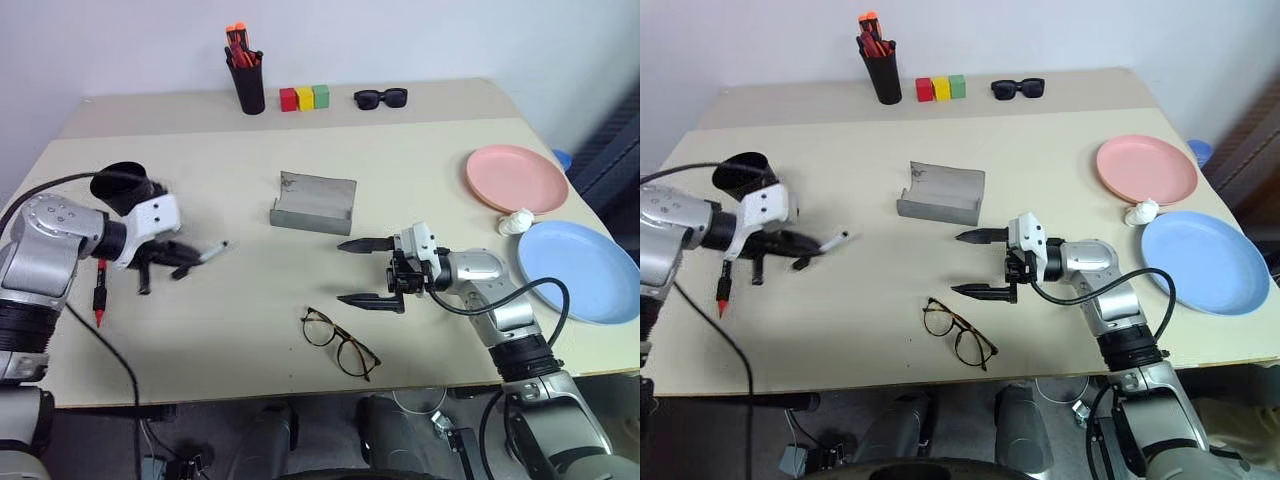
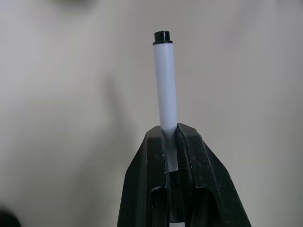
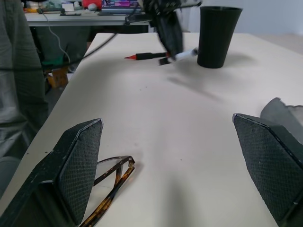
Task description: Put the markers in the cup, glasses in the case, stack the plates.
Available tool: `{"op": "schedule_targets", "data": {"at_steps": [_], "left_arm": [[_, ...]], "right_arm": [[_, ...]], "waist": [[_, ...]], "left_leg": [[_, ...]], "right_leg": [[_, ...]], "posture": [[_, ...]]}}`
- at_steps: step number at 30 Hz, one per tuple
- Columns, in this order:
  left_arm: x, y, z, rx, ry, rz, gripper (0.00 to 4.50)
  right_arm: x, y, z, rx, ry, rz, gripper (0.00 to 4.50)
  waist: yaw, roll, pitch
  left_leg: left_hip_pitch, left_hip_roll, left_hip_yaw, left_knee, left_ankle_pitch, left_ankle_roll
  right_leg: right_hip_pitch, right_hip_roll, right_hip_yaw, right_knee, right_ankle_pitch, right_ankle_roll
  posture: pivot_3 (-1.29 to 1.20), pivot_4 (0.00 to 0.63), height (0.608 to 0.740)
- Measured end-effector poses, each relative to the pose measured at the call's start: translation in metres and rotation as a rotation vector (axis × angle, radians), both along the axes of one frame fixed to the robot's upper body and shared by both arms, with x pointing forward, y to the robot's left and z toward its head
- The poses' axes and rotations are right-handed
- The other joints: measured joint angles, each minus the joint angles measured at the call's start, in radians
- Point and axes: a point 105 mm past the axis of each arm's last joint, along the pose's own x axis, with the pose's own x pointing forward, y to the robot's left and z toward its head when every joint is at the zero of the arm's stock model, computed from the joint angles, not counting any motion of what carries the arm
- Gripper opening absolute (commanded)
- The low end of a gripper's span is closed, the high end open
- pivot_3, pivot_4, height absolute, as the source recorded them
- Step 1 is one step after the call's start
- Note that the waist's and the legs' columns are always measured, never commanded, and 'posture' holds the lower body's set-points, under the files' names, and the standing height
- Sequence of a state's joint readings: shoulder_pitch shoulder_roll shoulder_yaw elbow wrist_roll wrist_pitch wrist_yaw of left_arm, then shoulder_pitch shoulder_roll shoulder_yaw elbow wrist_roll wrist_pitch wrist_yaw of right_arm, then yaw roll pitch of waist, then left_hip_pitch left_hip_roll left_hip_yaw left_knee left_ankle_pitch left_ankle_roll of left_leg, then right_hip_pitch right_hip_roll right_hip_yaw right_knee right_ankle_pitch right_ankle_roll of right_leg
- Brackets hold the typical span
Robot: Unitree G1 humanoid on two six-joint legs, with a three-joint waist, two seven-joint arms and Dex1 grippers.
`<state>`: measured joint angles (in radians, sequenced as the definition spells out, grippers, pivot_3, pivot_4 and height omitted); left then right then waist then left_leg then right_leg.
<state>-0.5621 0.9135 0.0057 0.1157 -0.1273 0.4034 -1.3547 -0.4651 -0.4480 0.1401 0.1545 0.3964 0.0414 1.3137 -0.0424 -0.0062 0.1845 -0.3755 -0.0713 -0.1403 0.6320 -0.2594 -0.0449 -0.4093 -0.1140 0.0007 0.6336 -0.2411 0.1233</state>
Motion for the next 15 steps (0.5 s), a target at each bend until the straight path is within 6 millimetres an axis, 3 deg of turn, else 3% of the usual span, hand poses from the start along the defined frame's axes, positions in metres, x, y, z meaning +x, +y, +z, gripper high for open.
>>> {"op": "schedule_targets", "data": {"at_steps": [3,7,15], "left_arm": [[0.011,-0.009,0.02,-0.189,-0.124,0.088,0.04],[0.024,0.002,0.048,-0.385,-0.297,0.307,0.04],[0.023,0.022,0.067,-0.531,-0.487,0.61,0.04]], "right_arm": [[0.004,0.003,0.002,0.023,-0.003,-0.011,4.5],[0.011,0.007,0.006,0.058,-0.005,-0.032,4.5],[0.023,0.019,0.038,0.219,-0.049,-0.04,4.5]], "waist": [[-0.006,0.0,0.0],[-0.003,0.0,0.0],[0.002,-0.001,0.0]], "left_leg": [[0.001,0.001,0.0,-0.001,0.0,0.0],[0.0,0.0,0.0,0.0,0.001,-0.001],[0.0,0.0,0.0,0.0,0.002,-0.003]], "right_leg": [[-0.001,0.0,0.0,0.0,0.0,0.0],[-0.001,0.0,0.0,0.0,0.0,0.0],[0.0,-0.001,0.001,0.0,0.001,0.0]], "posture": [[0.0,0.15,0.74],[0.0,0.15,0.74],[0.0,0.15,0.74]]}}
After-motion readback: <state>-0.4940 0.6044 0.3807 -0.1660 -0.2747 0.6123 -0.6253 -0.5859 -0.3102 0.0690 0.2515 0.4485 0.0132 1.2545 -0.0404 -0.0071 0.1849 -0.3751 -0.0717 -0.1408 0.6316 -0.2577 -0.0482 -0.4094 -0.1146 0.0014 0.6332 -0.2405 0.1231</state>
